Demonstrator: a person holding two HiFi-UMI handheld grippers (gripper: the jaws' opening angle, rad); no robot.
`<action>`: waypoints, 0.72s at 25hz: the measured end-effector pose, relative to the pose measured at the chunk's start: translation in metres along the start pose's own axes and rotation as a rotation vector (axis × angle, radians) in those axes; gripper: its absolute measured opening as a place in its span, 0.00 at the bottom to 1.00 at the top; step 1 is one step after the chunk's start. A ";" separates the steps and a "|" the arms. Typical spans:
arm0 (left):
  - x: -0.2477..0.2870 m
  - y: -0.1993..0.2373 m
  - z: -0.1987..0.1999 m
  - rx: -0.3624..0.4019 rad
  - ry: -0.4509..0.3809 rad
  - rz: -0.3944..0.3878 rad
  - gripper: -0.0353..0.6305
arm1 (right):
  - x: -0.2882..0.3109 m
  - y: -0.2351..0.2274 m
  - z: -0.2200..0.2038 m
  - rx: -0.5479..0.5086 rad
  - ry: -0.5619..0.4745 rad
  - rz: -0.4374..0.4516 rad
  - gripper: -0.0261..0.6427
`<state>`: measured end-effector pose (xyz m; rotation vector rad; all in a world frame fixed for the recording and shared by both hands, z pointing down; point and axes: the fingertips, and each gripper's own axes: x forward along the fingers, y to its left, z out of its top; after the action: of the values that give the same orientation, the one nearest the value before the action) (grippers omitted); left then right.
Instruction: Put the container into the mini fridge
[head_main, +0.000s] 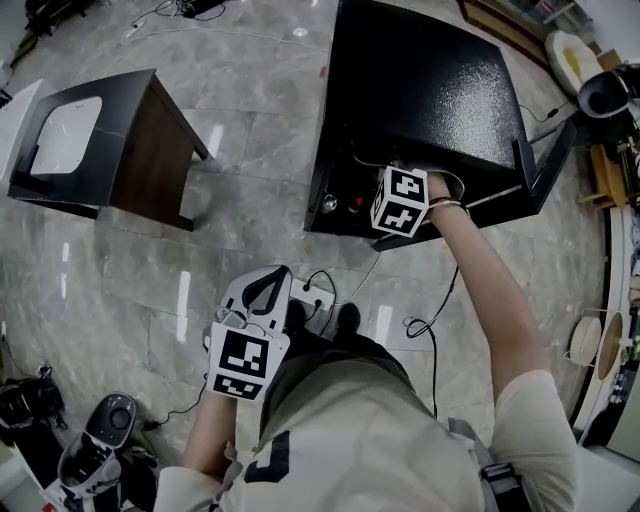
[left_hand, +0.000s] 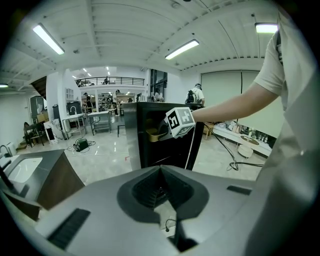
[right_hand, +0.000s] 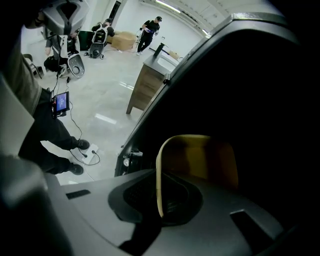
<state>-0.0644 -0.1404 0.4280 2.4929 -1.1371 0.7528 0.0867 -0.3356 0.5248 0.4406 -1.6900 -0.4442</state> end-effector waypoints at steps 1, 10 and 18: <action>0.000 0.000 -0.001 -0.002 0.001 0.003 0.14 | 0.001 -0.003 0.000 0.005 -0.005 -0.010 0.09; -0.002 -0.002 -0.003 -0.011 0.007 0.026 0.14 | 0.003 -0.023 0.002 -0.002 -0.049 -0.116 0.09; -0.002 -0.004 -0.002 -0.014 0.008 0.027 0.14 | -0.004 -0.045 0.000 0.021 -0.077 -0.278 0.09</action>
<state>-0.0628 -0.1355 0.4277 2.4653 -1.1720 0.7597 0.0889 -0.3713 0.4978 0.6860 -1.7149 -0.6534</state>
